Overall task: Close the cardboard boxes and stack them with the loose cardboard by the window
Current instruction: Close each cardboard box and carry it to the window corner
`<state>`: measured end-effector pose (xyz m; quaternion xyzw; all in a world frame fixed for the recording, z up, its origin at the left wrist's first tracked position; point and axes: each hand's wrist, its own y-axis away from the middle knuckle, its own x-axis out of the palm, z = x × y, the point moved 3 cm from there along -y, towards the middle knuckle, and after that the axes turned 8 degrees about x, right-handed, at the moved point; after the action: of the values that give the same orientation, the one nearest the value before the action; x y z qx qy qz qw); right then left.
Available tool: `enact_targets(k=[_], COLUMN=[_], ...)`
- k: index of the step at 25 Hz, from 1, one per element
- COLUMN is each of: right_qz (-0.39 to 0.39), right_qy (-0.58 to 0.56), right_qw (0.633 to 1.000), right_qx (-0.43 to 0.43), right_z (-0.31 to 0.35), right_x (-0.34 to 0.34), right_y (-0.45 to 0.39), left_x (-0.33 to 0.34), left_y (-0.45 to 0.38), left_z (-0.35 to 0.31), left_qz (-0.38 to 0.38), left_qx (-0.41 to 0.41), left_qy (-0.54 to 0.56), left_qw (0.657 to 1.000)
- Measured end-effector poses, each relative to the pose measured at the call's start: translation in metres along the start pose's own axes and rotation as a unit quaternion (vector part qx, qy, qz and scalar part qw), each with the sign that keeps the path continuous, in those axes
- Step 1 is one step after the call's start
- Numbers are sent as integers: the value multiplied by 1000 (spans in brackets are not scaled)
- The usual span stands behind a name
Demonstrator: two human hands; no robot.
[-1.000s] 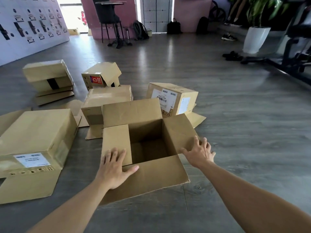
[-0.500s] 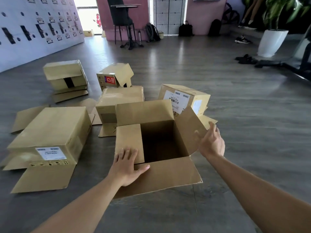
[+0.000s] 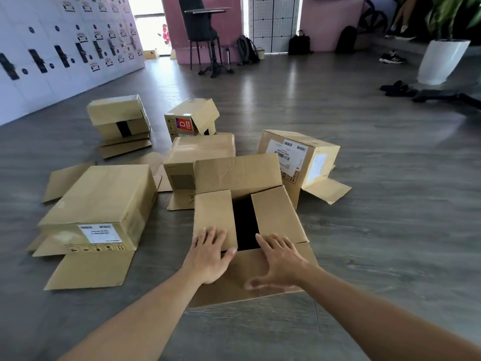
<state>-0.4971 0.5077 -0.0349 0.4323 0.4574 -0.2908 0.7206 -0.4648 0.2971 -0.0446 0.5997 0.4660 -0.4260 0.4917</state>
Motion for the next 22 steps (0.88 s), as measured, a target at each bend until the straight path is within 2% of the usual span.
enact_targets(k=[4,8,11,13,16,20,22], right_qz=[90,116,149,145,71,-111,-190], right_qy=[23,46,-24,-34,-37,-27,-7], right_qw=[995,992,988,989,997,991,977], right_qx=[-26,-27,-10,-7,7,69,98], right_z=[0,5,1,1,2,-7,-15], right_x=[-15,-29,-60,-84,-117,-132,-121], right_y=[4,9,1,-10,-29,-54,-66], left_x=[3,-16,-57,-84,-118,-127,-106], left_y=[-1,-7,-19,-24,-28,-37,-43], left_z=[0,-6,-14,-18,-15,3,15], left_qz=[4,34,61,58,18,-118,-151], left_qx=[-2,-21,-54,-33,29,50,36], left_qy=[-5,-1,87,147,141,-25,-73], left_qw=[1000,999,993,987,989,991,985])
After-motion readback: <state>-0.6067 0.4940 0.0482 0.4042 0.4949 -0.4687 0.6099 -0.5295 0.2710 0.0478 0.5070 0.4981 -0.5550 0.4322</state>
